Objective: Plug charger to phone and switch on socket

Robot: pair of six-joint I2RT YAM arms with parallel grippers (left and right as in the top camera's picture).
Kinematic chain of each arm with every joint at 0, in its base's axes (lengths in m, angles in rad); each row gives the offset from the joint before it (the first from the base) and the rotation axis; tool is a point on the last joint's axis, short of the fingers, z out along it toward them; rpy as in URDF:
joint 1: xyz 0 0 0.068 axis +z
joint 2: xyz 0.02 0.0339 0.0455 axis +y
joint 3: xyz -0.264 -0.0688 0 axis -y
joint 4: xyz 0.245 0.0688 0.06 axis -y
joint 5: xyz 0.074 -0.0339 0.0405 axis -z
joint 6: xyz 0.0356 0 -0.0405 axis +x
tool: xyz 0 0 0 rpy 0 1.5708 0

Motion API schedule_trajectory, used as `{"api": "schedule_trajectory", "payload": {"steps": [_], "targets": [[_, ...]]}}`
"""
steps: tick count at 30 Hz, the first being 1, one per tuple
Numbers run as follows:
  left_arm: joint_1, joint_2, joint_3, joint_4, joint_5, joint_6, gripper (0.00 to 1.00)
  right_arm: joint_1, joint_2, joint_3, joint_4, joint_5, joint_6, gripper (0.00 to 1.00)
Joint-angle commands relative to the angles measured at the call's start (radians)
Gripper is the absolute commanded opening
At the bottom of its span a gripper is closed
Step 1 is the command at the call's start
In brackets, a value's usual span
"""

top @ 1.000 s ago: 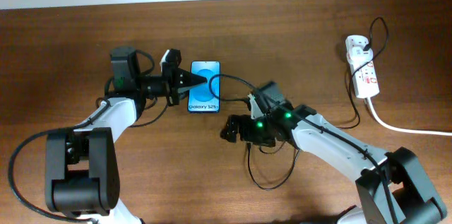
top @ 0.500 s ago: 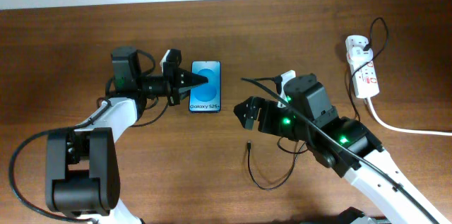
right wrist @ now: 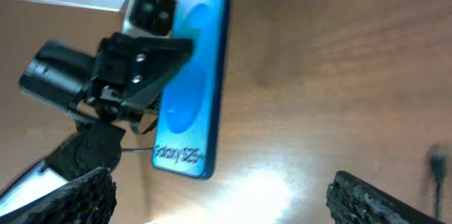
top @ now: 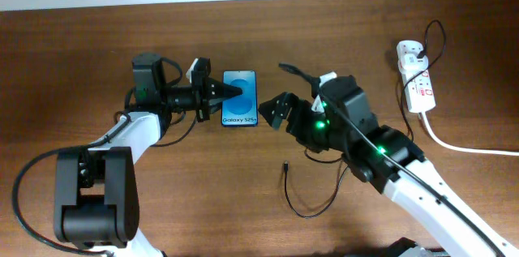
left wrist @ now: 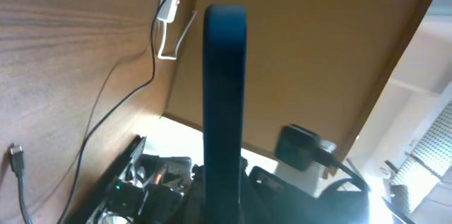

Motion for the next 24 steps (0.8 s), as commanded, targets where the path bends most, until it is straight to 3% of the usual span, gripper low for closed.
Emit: {"api": "schedule_trajectory", "payload": {"steps": [1, 5, 7, 13, 24], "targets": [[-0.001, -0.002, 0.009, 0.006, -0.025, -0.087, 0.00, 0.012, 0.066, 0.011, 0.002, -0.036, 0.169, 0.98], [-0.002, -0.002, 0.009, 0.006, -0.158, -0.113, 0.00, 0.024, 0.140, 0.011, 0.016, -0.032, 0.321, 0.99], [-0.003, -0.002, 0.009, 0.032, -0.204, -0.101, 0.00, 0.024, 0.164, 0.011, 0.071, -0.049, 0.328, 0.98], [-0.003, -0.002, 0.009, 0.332, -0.225, -0.095, 0.00, 0.024, 0.178, 0.011, 0.225, -0.043, 0.328, 1.00], [-0.050, -0.002, 0.009, 0.354, -0.228, -0.159, 0.00, 0.024, 0.218, 0.011, 0.347, 0.058, 0.407, 0.70]]}}
